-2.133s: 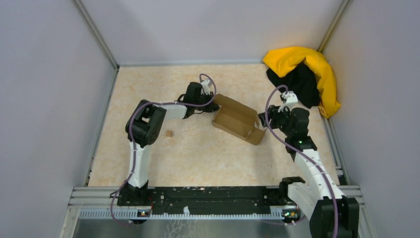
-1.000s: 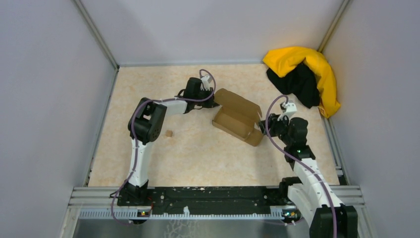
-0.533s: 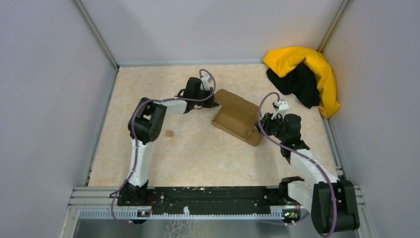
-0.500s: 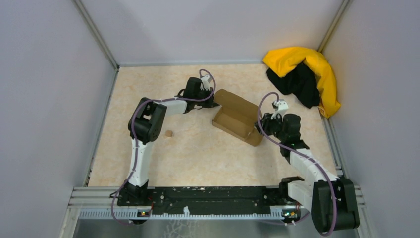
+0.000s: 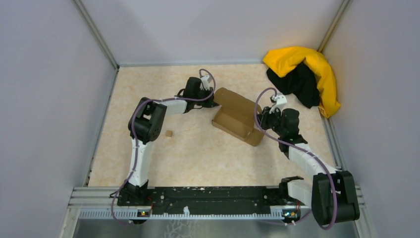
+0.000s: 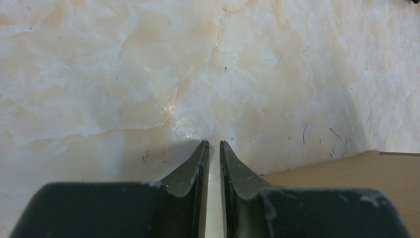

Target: Fold the paper box

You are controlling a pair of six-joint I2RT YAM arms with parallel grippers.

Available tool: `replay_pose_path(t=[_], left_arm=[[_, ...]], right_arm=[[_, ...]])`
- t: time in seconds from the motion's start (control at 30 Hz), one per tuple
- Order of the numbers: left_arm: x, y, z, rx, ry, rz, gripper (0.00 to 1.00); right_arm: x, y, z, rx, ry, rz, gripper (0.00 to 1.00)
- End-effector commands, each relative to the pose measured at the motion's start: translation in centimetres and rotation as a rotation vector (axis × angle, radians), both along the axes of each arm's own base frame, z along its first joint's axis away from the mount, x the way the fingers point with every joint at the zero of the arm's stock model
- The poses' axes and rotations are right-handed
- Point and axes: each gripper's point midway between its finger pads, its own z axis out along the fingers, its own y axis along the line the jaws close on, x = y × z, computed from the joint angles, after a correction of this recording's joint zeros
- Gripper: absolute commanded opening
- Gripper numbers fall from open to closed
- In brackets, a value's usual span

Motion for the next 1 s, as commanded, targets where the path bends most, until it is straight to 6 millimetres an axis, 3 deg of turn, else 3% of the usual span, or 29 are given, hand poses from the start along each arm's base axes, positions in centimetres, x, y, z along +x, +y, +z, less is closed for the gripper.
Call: replay_pose_path(t=[0.0,0.13,0.2,0.33,0.5,0.67,0.97], left_arm=[[-0.7,1.1,-3.4,0.064,0.071,0.003,0.20],[-0.5,1.0,-3.3,0.064,0.067,0.005,0.20],[-0.2,1.0,-3.2,0.066,0.063,0.005,0.20],[0.0,0.8,-3.1,0.067,0.061,0.002,0.20],[0.1,0.9,-3.1,0.065,0.062,0.001,0.20],[0.1,0.9,-3.1,0.061,0.062,0.001,0.21],[1.6,0.4,-2.3,0.051,0.047,-0.001,0.21]], right_arm=[[1.5,0.6,3.2,-0.011,-0.105,0.019,0.17],[0.9,0.6,2.8,-0.027,-0.086,0.019,0.14],[0.5,0.5,2.6,-0.033,-0.072,0.017,0.22],[0.0,0.1,2.1,-0.050,-0.058,0.004,0.25],[-0.1,-0.2,2.2,-0.050,-0.055,-0.011,0.16],[-0.1,0.0,2.1,-0.049,-0.047,-0.002,0.13],[-1.7,2.6,2.5,-0.025,-0.060,0.134,0.09]])
